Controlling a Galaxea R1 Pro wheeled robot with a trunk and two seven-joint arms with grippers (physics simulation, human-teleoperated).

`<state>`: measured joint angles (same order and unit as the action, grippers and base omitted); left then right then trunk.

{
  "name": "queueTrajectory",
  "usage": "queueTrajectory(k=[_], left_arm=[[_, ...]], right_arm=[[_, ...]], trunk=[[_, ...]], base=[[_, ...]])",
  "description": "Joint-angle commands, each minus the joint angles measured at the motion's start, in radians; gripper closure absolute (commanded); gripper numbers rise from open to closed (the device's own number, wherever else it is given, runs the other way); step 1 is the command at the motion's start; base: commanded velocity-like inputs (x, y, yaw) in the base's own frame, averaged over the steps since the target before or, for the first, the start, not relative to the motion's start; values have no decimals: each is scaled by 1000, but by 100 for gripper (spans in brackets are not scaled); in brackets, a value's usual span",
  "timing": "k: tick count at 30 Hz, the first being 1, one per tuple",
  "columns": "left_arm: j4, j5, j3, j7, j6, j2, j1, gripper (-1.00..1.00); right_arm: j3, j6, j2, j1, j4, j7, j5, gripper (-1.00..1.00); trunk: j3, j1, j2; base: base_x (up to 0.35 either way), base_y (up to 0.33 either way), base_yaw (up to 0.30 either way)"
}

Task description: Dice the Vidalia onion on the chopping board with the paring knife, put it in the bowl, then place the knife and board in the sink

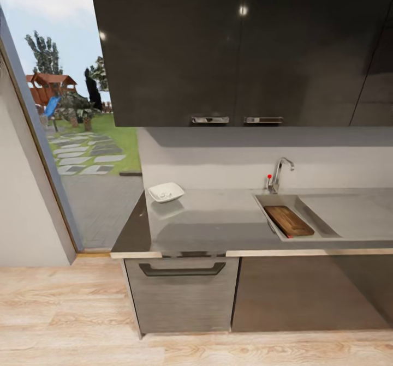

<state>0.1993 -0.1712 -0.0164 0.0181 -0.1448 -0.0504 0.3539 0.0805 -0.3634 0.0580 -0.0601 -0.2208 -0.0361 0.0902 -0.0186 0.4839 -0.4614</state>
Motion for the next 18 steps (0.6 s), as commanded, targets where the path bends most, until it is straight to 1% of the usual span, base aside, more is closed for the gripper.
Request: queueTrajectory(k=[1, 7, 18], left_arm=[[2, -8, -2, 2, -1, 0, 0, -100], [2, -8, -2, 2, -1, 0, 0, -100], [2, -8, -2, 2, -1, 0, 0, -100]], right_arm=[[9, -2, 0, 0, -2, -4, 10, -100], [10, -3, 4, 0, -3, -4, 10, -100], [11, -3, 3, 0, -5, -4, 9, -100]], trunk=[[0, 1, -2], [10, 1, -2], [27, 1, -2]], base=[[0, 0, 0], [0, 0, 0], [0, 0, 0]])
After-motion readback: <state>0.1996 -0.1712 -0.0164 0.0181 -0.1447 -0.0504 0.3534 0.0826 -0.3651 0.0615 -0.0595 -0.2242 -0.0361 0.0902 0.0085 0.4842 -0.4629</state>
